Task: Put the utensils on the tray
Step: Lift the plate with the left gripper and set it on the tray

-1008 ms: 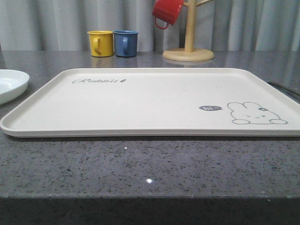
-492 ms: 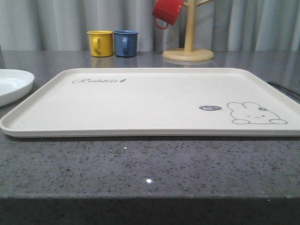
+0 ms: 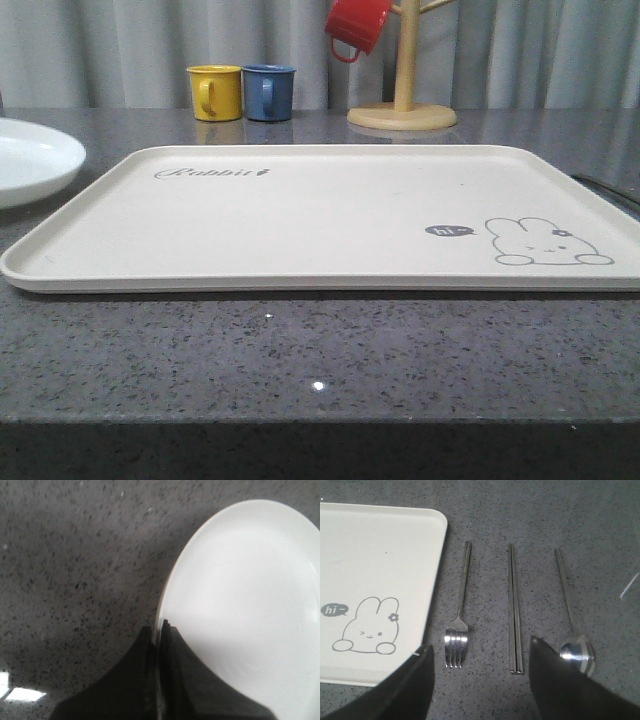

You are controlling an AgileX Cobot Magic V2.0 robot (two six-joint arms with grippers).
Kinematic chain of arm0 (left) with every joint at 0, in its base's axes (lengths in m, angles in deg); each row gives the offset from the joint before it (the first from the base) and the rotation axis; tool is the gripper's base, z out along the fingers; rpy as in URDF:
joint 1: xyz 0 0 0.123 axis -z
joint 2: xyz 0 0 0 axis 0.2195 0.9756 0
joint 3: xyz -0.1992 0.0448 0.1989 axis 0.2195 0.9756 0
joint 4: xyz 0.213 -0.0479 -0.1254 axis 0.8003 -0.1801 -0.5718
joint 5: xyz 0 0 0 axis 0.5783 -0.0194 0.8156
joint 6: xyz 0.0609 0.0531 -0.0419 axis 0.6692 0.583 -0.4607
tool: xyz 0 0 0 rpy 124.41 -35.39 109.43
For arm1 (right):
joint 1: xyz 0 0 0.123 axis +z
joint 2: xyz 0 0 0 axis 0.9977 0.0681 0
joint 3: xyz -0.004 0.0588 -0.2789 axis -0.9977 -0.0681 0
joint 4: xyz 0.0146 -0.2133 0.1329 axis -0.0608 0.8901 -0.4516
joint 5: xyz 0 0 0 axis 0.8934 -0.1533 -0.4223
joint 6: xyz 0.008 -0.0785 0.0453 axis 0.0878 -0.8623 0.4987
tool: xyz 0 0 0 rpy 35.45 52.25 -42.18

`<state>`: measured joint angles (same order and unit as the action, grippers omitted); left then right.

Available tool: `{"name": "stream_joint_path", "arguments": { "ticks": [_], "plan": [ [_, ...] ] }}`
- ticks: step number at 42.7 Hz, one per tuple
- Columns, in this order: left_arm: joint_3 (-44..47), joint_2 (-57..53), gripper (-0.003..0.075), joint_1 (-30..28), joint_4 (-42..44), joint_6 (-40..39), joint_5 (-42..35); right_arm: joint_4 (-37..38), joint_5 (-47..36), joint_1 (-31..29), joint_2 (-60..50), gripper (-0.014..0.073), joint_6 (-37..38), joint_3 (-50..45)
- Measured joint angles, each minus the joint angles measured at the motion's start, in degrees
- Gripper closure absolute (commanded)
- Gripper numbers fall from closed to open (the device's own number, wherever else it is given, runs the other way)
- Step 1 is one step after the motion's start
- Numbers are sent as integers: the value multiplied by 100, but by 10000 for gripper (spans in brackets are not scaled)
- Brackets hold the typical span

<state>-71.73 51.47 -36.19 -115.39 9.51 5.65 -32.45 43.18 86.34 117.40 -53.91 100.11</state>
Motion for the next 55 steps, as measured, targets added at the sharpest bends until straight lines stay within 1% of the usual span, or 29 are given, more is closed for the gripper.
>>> {"name": "stream_joint_path", "arguments": {
  "ticks": [6,11,20,29,34,39,52,55],
  "plan": [
    [-502,-116,741,90,-146,0,477,0,0,0,0,146,0,0],
    [-700,-129,741,373,-174,0,784,0,11,0,0,146,0,0],
    [-736,-129,741,1368,-174,-92,859,0,11,0,0,146,0,0],
    [-736,-129,741,2621,231,-557,401,0,11,0,0,146,0,0],
    [-736,45,741,3126,419,-707,255,0,11,0,0,146,0,0],
    [-736,363,740,3319,445,-746,190,0,11,0,0,146,0,0],
    [-736,1025,739,3323,361,-767,51,0,11,0,0,146,0,0],
    [-736,1093,723,3323,349,-767,51,0,11,0,0,146,0,0]
  ]
}}
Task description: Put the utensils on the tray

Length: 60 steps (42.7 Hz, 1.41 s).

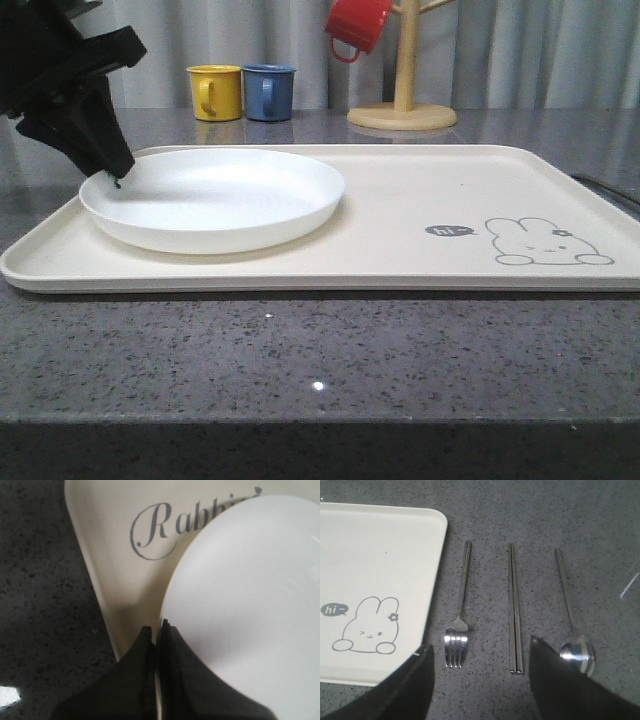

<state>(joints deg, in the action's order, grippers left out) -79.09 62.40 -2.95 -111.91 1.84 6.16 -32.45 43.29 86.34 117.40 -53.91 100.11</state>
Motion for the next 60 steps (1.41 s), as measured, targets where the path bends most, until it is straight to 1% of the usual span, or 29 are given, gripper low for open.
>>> {"name": "stream_joint_path", "arguments": {
  "ticks": [3,10,12,19,25,34,41,44,49,54,60],
  "plan": [
    [-3,31,671,0,-22,0,0,0,0,0,0,146,0,0],
    [-3,44,492,0,-43,10,-13,0,0,0,0,146,0,0],
    [-3,44,471,0,-43,23,-13,0,0,0,0,146,0,0],
    [-3,-62,470,0,-70,174,-13,0,0,0,0,146,0,0],
    [-3,-538,471,0,-46,296,41,0,0,0,0,146,0,0],
    [31,-1853,472,0,310,529,444,0,0,0,0,146,0,0],
    [585,-3057,482,0,928,557,459,0,0,0,0,146,0,0],
    [896,-3554,482,0,1261,437,445,0,0,0,0,146,0,0],
    [1379,-4299,482,0,1793,-10,404,0,0,0,0,146,0,0],
    [1849,-4877,482,0,1968,-351,341,0,0,0,0,146,0,0],
    [2280,-5449,482,0,1983,-564,259,0,0,0,0,146,0,0]
  ]
}}
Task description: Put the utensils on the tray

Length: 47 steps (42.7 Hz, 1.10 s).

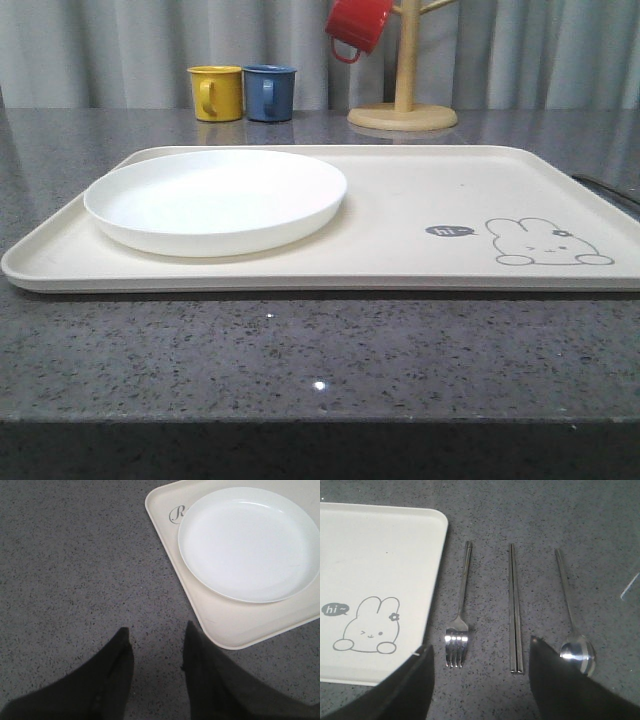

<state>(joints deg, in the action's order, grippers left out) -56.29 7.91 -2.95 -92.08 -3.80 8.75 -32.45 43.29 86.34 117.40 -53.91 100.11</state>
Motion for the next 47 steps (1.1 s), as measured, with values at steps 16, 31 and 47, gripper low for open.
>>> {"name": "stream_joint_path", "arguments": {
  "ticks": [16,31,47],
  "plan": [
    [188,-358,482,0,8,-65,-12,0,250,0,79,146,-84,154],
    [188,-358,482,0,8,-65,-12,0,1943,747,1715,147,-154,1747],
    [188,-358,482,0,8,-65,-12,368,2550,884,4291,147,110,3099]
  ]
}}
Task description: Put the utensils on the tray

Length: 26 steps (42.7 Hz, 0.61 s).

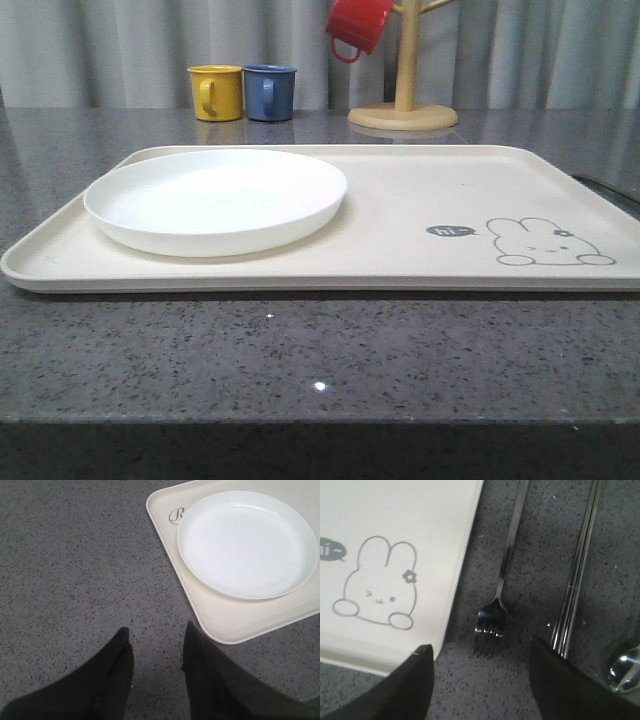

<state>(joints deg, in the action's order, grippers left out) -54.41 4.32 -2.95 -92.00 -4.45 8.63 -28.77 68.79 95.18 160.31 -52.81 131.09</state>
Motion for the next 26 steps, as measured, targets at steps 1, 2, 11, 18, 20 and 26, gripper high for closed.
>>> {"name": "stream_joint_path", "arguments": {
  "ticks": [1,2,11,18,20,26],
  "plan": [
    [0,0,482,0,0,0,0,52,4,0,128,147,75,46],
    [0,0,482,0,0,0,0,52,4,0,252,147,120,92],
    [0,0,482,0,0,0,0,112,-10,-217,1290,147,307,346],
    [0,0,482,0,0,0,0,114,-266,-241,1775,151,321,360],
    [0,0,482,0,0,0,0,114,-339,-241,1851,169,321,370],
    [0,0,482,0,0,0,0,114,-395,-241,1937,316,321,391]
  ]
}}
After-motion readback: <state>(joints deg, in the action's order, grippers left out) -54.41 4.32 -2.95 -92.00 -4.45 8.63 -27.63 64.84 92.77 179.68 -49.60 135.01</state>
